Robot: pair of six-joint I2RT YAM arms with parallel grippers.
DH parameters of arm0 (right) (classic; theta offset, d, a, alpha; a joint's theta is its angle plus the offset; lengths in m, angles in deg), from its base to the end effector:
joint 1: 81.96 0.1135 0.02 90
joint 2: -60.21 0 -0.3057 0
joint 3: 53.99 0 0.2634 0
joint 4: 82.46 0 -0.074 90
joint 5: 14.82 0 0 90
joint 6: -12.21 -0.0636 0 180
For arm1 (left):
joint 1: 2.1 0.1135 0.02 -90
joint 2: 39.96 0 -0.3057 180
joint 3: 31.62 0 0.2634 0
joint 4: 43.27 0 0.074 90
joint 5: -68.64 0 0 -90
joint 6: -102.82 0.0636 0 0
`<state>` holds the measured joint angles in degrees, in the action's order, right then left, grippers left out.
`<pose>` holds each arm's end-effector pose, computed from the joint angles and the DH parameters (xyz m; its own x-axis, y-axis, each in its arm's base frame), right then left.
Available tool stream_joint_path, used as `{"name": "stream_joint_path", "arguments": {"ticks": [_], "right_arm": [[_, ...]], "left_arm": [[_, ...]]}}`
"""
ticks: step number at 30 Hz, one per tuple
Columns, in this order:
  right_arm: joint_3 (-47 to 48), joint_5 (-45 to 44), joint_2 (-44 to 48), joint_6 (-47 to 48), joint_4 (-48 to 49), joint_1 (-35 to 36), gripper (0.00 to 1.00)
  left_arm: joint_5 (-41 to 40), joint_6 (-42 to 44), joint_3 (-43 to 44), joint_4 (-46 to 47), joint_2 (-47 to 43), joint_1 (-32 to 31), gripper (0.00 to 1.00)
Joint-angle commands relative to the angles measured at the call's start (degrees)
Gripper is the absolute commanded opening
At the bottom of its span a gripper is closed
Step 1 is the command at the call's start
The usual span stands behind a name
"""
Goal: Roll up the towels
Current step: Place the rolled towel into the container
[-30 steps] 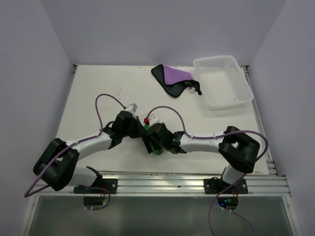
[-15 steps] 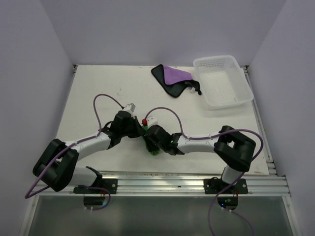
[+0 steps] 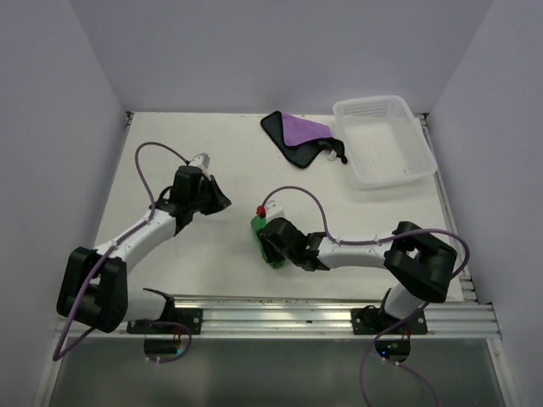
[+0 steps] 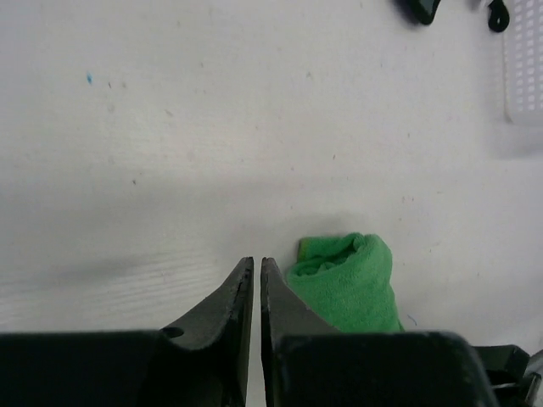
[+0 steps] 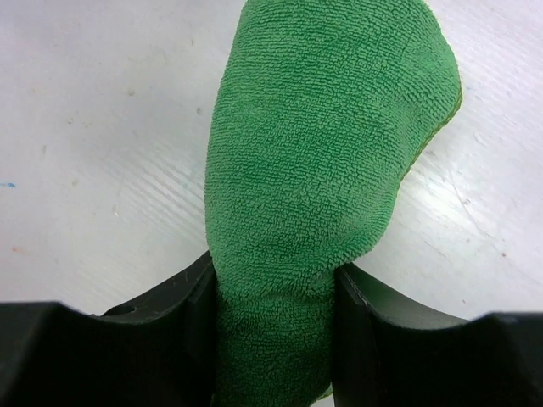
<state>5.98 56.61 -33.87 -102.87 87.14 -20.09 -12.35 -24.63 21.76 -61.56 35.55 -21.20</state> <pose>0.1855 0.3040 0.1766 -0.6083 -0.2856 -0.7405 -0.5201 0.8482 0.1001 0.2723 -0.1048 0.2215 -0.7514 -0.3753 -0.5426 -0.0265 0.8390 -0.5435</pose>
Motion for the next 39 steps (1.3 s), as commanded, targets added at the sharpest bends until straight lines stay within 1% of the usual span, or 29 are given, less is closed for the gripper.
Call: {"name": "stream_joint_path", "arguments": {"ticks": [1, 3, 6, 11, 12, 13, 15, 18, 19, 20, 21, 23, 24, 26, 27, 29, 30, 33, 36, 37, 39], "right_arm": [[-0.9, -1.9, 5.0, 0.1, -2.6, -0.4, 0.2], [-0.3, -2.2, 6.6, 1.3, -4.2, -1.1, 0.17], [1.4, -1.4, 7.9, 2.2, -6.4, -3.0, 0.14], [6.6, 1.6, 9.0, 6.3, -8.8, -10.7, 0.11], [7.7, 3.1, 9.1, 7.1, -9.3, -13.9, 0.11], [9.0, 3.9, 9.0, 7.6, -10.2, -15.5, 0.11], [13.6, 5.1, 8.9, 8.7, -11.2, -19.0, 0.11], [21.4, 7.8, 7.3, 10.7, -13.5, -27.5, 0.11], [23.4, 7.9, 6.9, 10.8, -14.7, -29.2, 0.11], [27.5, 8.0, 5.5, 11.0, -15.3, -30.9, 0.11], [29.3, 7.8, 4.9, 11.3, -15.8, -33.8, 0.12], [34.1, 6.1, 3.4, 11.5, -16.3, -36.6, 0.12], [35.5, 5.9, 2.1, 11.2, -16.4, -39.4, 0.12], [38.6, 5.1, 0.8, 10.8, -15.8, -42.2, 0.12], [39.3, 4.1, -0.1, 9.8, -15.3, -44.5, 0.12], [40.0, 2.8, -0.9, 9.0, -13.1, -46.6, 0.12], [39.9, 0.7, -1.7, 8.7, -12.3, -48.1, 0.12], [38.5, -2.0, -3.0, 9.0, -7.7, -50.3, 0.13], [36.2, -2.2, -4.6, 8.3, -3.6, -52.4, 0.13], [35.2, -2.5, -5.5, 7.9, -0.4, -52.8, 0.13], [33.2, -1.2, -7.0, 6.3, 2.3, -54.6, 0.13]], "left_arm": [[0.1, 5.0, 7.6, -4.6, -1.9, 2.7, 0.11], [-1.1, 7.3, 10.7, -6.2, -1.5, 3.4, 0.12], [-1.8, 9.8, 13.1, -9.3, -1.1, 4.6, 0.12], [-2.4, 12.4, 15.9, -12.0, -1.2, 6.6, 0.13], [-2.0, 12.7, 16.0, -12.2, -1.2, 6.9, 0.13], [-1.5, 12.9, 16.1, -12.5, -1.1, 7.2, 0.13], [-1.3, 14.2, 16.4, -12.9, -0.7, 7.8, 0.13], [-1.6, 15.3, 16.4, -13.2, 0.2, 8.3, 0.13], [-1.5, 15.5, 16.0, -12.7, 0.6, 8.4, 0.12], [-1.5, 15.8, 15.7, -12.5, 0.8, 8.4, 0.12], [-1.6, 16.1, 15.0, -12.4, 1.0, 8.4, 0.11], [-1.8, 17.0, 14.4, -11.8, 1.1, 8.5, 0.11], [-2.2, 17.2, 14.0, -11.8, 1.3, 8.5, 0.11], [-2.5, 17.9, 13.8, -11.9, 1.3, 8.5, 0.11], [-2.6, 17.9, 13.5, -11.8, 1.3, 8.5, 0.11], [-2.1, 17.9, 13.1, -11.3, 1.5, 8.5, 0.1], [-1.8, 18.1, 13.3, -11.4, 1.7, 8.5, 0.1], [-2.0, 18.5, 13.8, -11.5, 2.4, 8.5, 0.09], [-1.0, 18.4, 13.7, -11.2, 3.2, 8.5, 0.09], [-0.8, 18.4, 13.8, -11.3, 3.6, 8.5, 0.08], [-0.4, 18.5, 14.4, -11.6, 4.6, 8.6, 0.08]]}}
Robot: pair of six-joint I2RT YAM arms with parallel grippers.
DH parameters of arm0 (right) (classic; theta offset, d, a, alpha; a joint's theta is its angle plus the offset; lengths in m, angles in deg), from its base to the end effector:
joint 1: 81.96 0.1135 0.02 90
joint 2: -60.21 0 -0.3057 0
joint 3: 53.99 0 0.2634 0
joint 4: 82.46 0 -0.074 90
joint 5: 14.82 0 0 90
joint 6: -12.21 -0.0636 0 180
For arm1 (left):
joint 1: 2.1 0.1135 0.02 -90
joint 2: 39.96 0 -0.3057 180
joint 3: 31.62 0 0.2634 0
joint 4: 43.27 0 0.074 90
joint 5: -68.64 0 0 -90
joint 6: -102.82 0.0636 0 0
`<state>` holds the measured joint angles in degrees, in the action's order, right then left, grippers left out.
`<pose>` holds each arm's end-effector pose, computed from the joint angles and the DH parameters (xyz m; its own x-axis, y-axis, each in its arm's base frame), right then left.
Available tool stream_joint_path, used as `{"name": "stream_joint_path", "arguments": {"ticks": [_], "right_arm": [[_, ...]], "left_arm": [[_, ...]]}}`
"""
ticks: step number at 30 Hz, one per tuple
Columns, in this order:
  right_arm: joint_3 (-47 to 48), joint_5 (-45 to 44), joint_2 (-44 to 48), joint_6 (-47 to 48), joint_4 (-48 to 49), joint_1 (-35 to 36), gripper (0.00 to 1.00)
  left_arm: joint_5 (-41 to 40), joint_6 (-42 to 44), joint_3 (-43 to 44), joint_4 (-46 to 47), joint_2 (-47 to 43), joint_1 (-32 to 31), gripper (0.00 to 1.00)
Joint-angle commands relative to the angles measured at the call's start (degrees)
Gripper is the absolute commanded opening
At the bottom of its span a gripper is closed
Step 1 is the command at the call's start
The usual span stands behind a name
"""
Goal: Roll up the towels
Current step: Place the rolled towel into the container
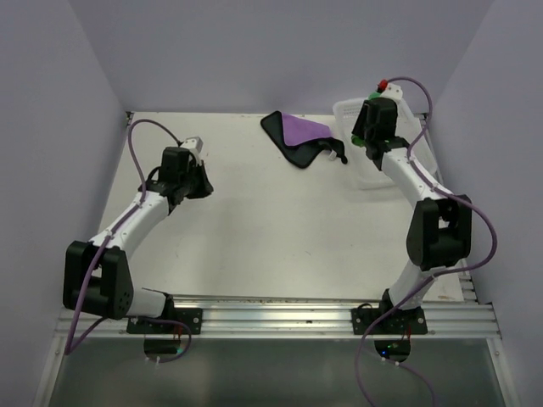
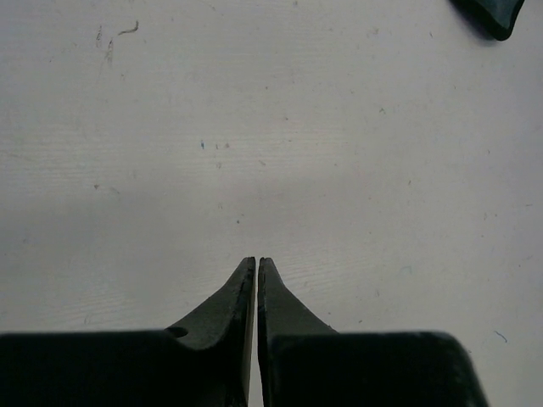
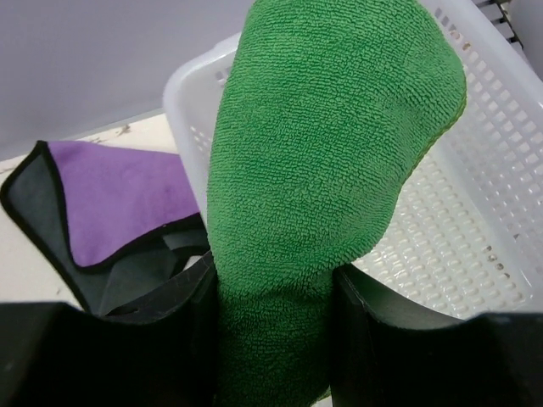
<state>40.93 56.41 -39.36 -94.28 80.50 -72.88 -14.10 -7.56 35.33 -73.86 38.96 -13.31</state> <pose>0.4556 0.0521 0.3440 -0.3086 0.2229 -0.9247 0.2434 0.9583 0.1497 0.3122 -0.0701 0.2662 -0.7209 -0.2093 -0.6607 0.0353 0.9410 -0.3366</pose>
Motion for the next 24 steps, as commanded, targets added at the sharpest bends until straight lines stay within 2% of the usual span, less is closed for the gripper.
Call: {"name": "stream_joint_path", "arguments": {"ticks": [1, 7, 12, 18, 24], "right_arm": [[-1.9, -0.6, -3.3, -2.6, 10.4, -2.2, 0.13], [-2.6, 0.4, -9.4, -3.4, 15.4, -5.6, 0.13], [-5.2, 4.6, -11.6, -7.0, 15.6, -8.8, 0.14], [-7.2, 8.6, -14.2, -7.9, 12.1, -11.4, 0.18], [-5.8, 6.6, -15.8, -8.6, 4.6, -11.8, 0.26]], "left_arm": [[1.5, 1.4, 0.8, 0.8, 1.4, 0.7, 0.08], [2.2, 1.5, 1.4, 0.9, 3.3, 0.9, 0.06], [3.8, 1.3, 1.9, 1.3, 4.8, 1.2, 0.05], [5.6, 1.1, 1.9, 1.7, 5.4, 1.3, 0.04], [7.1, 1.0, 1.5, 2.0, 5.4, 1.3, 0.04]]}}
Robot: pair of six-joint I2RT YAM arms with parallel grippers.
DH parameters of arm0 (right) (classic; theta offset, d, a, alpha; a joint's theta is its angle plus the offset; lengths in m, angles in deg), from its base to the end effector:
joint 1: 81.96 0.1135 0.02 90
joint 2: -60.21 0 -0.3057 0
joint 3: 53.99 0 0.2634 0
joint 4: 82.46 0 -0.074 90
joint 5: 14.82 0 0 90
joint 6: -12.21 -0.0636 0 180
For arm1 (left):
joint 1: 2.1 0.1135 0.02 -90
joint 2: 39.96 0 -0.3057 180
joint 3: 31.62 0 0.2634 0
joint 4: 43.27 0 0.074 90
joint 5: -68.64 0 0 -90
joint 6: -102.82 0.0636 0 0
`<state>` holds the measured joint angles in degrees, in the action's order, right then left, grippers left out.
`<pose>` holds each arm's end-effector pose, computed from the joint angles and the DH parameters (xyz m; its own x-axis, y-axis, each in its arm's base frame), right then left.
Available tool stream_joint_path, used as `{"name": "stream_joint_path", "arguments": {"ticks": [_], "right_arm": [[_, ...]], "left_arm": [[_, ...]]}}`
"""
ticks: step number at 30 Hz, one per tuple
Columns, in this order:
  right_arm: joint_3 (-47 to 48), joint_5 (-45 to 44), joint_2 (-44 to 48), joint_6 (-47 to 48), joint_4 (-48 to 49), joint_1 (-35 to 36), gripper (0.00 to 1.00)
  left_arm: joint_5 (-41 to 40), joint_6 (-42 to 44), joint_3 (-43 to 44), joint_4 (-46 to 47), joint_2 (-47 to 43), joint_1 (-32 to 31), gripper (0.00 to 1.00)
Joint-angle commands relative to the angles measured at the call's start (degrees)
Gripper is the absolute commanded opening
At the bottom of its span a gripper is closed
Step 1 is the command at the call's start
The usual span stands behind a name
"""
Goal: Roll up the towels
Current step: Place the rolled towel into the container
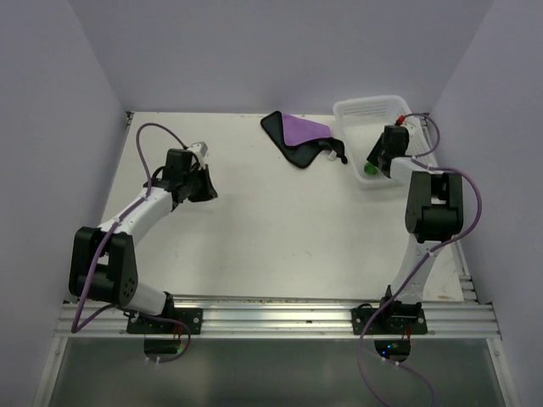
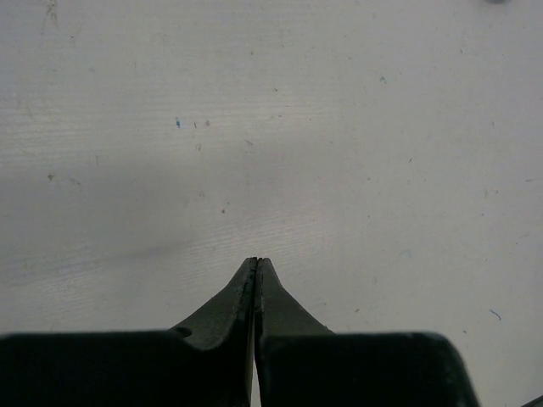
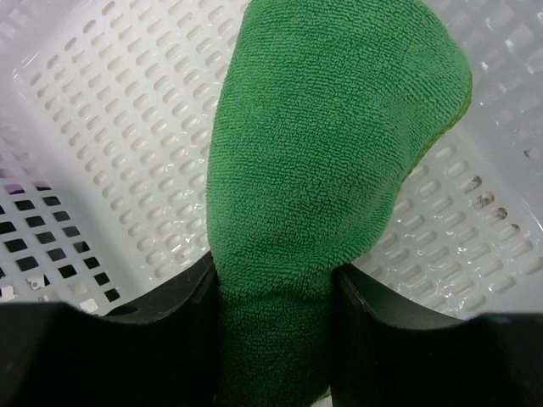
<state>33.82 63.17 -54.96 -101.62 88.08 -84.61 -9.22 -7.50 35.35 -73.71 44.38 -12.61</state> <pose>0.4918 -0.0360 0.1875 -0.4621 0.4170 -0.7827 0.4355 0.8755 0.2094 0.3247 -0.0738 0.2382 -0.7933 -0.1981 -0.5757 0.0445 0.9242 -0.3793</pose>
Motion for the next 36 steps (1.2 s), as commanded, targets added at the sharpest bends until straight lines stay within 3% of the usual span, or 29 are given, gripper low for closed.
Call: {"name": "stream_joint_path", "arguments": {"ticks": [1, 5, 6, 13, 27, 36], "right_arm": [[1.7, -1.0, -0.6, -1.4, -5.2, -0.1, 0.28], [2.9, -2.1, -1.5, -1.1, -8.7, -0.2, 0.42], [3.1, -2.2, -1.7, -1.0, -9.2, -0.2, 0.49], [5.6, -3.3, -3.3, -1.5, -13.8, -0.2, 0.63], [8.6, -2.7, -1.5, -1.3, -16.9, -0.2, 0.75], [10.9, -2.3, -0.6, -1.1, -18.6, -0.2, 0.74]], "left_arm": [[2.4, 0.8, 1.5, 1.9, 0.0, 0.6, 0.04], [2.8, 0.7, 1.2, 2.2, -0.2, 0.6, 0.04], [3.2, 0.7, 1.2, 2.2, -0.2, 0.6, 0.04], [3.6, 0.9, 1.0, 2.1, -0.8, 0.6, 0.04], [6.1, 0.6, 0.0, 2.9, -1.4, 0.5, 0.05], [6.2, 0.8, -0.1, 2.7, -1.7, 0.6, 0.05]]}}
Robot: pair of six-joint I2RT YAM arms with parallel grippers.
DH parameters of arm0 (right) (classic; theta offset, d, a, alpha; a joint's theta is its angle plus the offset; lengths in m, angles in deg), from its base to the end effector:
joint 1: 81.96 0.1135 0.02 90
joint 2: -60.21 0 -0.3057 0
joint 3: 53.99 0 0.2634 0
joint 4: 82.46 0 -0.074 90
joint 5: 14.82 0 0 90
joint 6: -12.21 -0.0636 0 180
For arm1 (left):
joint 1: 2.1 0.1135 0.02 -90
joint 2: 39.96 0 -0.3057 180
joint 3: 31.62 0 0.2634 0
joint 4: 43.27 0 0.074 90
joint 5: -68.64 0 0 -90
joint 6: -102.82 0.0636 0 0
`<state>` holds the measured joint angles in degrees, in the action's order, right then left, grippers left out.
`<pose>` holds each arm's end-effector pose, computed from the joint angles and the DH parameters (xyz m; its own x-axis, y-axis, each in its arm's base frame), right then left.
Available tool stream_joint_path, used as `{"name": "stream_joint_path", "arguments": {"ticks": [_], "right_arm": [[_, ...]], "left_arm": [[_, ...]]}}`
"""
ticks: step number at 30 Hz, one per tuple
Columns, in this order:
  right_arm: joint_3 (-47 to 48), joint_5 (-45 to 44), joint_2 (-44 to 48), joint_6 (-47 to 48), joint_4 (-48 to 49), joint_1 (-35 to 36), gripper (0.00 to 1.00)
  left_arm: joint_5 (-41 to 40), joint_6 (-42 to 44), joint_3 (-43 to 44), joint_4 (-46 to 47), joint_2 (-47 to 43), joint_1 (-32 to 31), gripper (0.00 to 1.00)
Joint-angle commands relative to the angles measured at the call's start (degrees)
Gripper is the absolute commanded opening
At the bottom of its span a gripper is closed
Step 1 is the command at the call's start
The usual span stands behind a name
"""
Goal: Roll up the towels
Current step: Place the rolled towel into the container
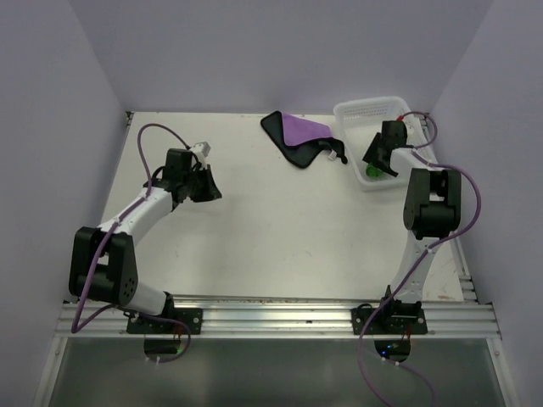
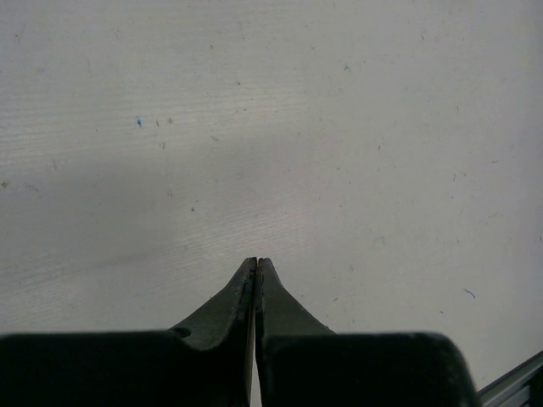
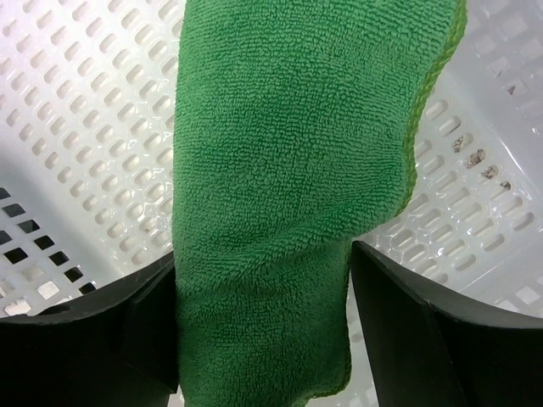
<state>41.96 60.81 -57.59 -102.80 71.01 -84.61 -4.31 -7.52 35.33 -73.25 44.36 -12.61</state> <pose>0.4959 -0.0388 0.1845 -0.5882 0.4372 -0.6803 0.5055 0.8554 0.1127 0.3235 -0.0790 0.2399 -0.8066 -0.1883 -0.5603 0.0953 0.8941 -0.4377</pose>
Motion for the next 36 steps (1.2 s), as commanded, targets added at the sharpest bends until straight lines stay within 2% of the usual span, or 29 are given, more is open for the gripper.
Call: {"name": "stream_joint_path", "arguments": {"ticks": [1, 4, 9, 11, 16, 21, 25, 26, 30, 36], "right_arm": [[3.0, 0.2, 2.0, 0.1, -1.7, -0.2, 0.73], [2.6, 0.3, 2.1, 0.0, -2.0, -0.2, 0.69], [1.5, 0.6, 1.9, -0.1, -1.9, -0.2, 0.54], [0.5, 1.2, 1.7, -0.9, -1.5, -0.5, 0.52], [-3.5, 4.2, 1.3, -4.7, 1.3, -2.0, 0.35], [-5.3, 8.3, -0.9, -8.0, 3.1, -3.9, 0.32], [-4.6, 8.6, -0.4, -7.8, 2.7, -4.2, 0.38], [-3.6, 8.6, -0.4, -7.6, 1.9, -4.2, 0.48], [-0.3, 7.8, 0.0, -7.2, -1.6, -4.2, 0.64], [0.1, 6.9, 1.6, -6.5, -3.0, -4.4, 0.7]], "left_arm": [[1.2, 0.8, -0.1, 2.1, -1.7, 0.6, 0.05], [1.4, 0.8, -0.1, 2.2, -1.6, 0.6, 0.05], [1.8, 0.8, 0.0, 2.2, -1.3, 0.6, 0.05], [1.8, 0.8, -0.1, 2.2, -1.3, 0.6, 0.05], [1.6, 0.9, -0.2, 2.2, -1.5, 0.6, 0.05], [1.8, 0.9, -0.3, 2.2, -1.4, 0.6, 0.05], [1.9, 0.9, -0.2, 2.2, -1.4, 0.6, 0.05], [2.0, 0.9, -0.3, 2.2, -1.4, 0.6, 0.05], [2.4, 0.9, -0.3, 2.3, -1.4, 0.6, 0.05], [2.5, 1.0, -0.5, 2.3, -1.4, 0.6, 0.05]]}}
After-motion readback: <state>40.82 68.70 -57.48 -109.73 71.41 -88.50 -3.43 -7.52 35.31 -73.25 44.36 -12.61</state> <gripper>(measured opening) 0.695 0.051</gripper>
